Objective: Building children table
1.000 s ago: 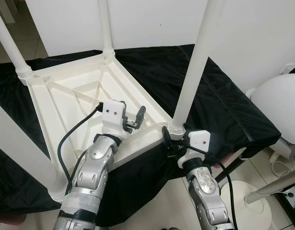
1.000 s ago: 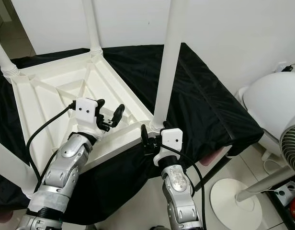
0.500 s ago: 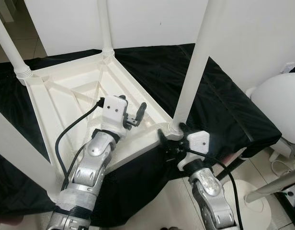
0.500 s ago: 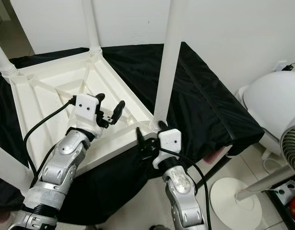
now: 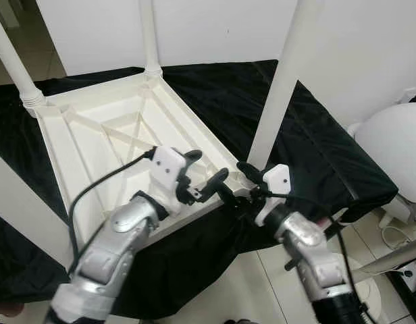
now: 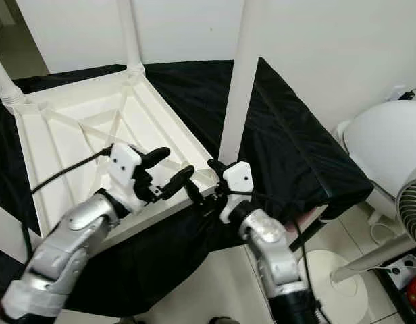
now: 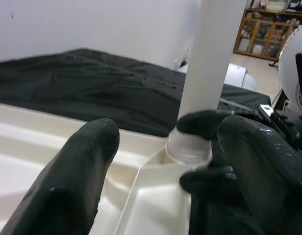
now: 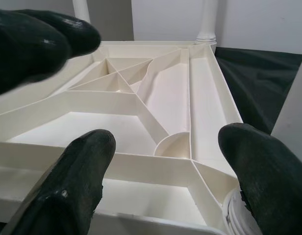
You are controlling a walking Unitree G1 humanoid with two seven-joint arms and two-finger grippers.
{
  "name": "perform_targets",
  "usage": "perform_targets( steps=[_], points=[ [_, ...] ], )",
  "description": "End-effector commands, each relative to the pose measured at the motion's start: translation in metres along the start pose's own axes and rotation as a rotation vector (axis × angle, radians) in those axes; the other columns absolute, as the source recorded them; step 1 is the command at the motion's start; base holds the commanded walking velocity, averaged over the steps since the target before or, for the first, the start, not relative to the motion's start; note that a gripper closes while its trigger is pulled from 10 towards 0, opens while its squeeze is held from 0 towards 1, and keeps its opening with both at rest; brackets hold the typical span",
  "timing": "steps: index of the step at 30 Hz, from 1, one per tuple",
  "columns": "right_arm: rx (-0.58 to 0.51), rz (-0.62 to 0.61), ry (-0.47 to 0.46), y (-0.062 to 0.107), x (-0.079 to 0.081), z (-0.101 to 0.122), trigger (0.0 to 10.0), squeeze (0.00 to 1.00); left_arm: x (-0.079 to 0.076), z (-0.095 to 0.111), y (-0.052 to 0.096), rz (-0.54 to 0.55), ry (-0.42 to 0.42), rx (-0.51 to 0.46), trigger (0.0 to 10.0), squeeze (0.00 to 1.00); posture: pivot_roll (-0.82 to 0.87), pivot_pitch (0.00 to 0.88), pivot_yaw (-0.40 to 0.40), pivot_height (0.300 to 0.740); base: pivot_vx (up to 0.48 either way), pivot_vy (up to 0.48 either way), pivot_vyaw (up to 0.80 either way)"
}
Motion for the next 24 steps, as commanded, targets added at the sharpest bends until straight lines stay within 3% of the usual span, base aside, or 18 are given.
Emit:
perform_targets(
  steps=[1, 7, 9, 12, 15, 17, 18, 19, 20, 23, 24],
  points=[
    [0.031, -0.027, -0.008, 0.004, -0.010, -0.007, 10.0, 0.00, -0.013, -0.001, 0.007, -0.198, 0.033, 0.027, 10.0, 0.00, 0.03, 0.112, -0.011, 0.740, 0.000, 0.000, 0.00],
    [0.037, -0.060, 0.011, 0.006, -0.028, -0.006, 10.0, 0.00, -0.016, -0.002, 0.026, -0.231, 0.052, 0.069, 10.0, 0.00, 0.05, 0.103, -0.027, 0.740, 0.000, 0.000, 0.00],
    [0.037, -0.054, 0.014, 0.006, -0.035, -0.005, 10.0, 0.00, -0.006, -0.003, 0.036, -0.229, 0.036, 0.115, 10.0, 0.00, 0.06, 0.102, -0.036, 0.740, 0.000, 0.000, 0.00],
    [0.037, -0.051, 0.016, 0.006, -0.037, -0.005, 10.0, 0.00, 0.000, -0.003, 0.040, -0.228, 0.021, 0.134, 10.0, 0.00, 0.07, 0.101, -0.041, 0.740, 0.000, 0.000, 0.00],
    [0.032, -0.041, 0.026, 0.005, -0.042, -0.003, 10.0, 0.00, 0.014, -0.002, 0.044, -0.215, -0.007, 0.170, 10.0, 0.00, 0.07, 0.101, -0.041, 0.740, 0.000, 0.000, 0.00],
    [0.023, -0.046, 0.049, 0.003, -0.050, -0.001, 10.0, 0.00, 0.034, -0.001, 0.045, -0.194, -0.040, 0.206, 10.0, 0.00, 0.07, 0.107, -0.044, 0.740, 0.000, 0.000, 0.00],
    [0.023, -0.046, 0.049, 0.003, -0.050, -0.001, 10.0, 0.00, 0.034, -0.001, 0.045, -0.194, -0.040, 0.206, 10.0, 0.00, 0.07, 0.107, -0.044, 0.740, 0.000, 0.000, 0.00],
    [0.025, -0.045, 0.063, 0.000, -0.055, 0.000, 10.0, 0.00, 0.046, -0.002, 0.044, -0.187, -0.066, 0.224, 10.0, 0.00, 0.06, 0.120, -0.037, 0.740, 0.000, 0.000, 0.00],
    [0.025, -0.045, 0.063, 0.000, -0.055, 0.000, 10.0, 0.00, 0.046, -0.002, 0.044, -0.187, -0.066, 0.224, 10.0, 0.00, 0.06, 0.120, -0.037, 0.740, 0.000, 0.000, 0.00],
    [0.035, -0.072, 0.093, -0.010, -0.071, 0.000, 10.0, 0.00, 0.075, -0.001, 0.034, -0.156, -0.119, 0.261, 10.0, 0.00, 0.05, 0.127, -0.028, 0.740, 0.000, 0.000, 0.00],
    [0.035, -0.072, 0.093, -0.010, -0.071, 0.000, 10.0, 0.00, 0.075, -0.001, 0.034, -0.156, -0.119, 0.261, 10.0, 0.00, 0.05, 0.127, -0.028, 0.740, 0.000, 0.000, 0.00]
  ],
)
Point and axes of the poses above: a point about 5 cm out from each wrist's last joint towards the gripper, its own y axis pointing back from the gripper into the wrist, its own z axis along the axis of the wrist's last joint, x = y × z, the point moved 1 cm from there along -y, pointing out of the wrist towards the gripper, and after that the axes turned 4 degrees about y, right-handed, at the moved point
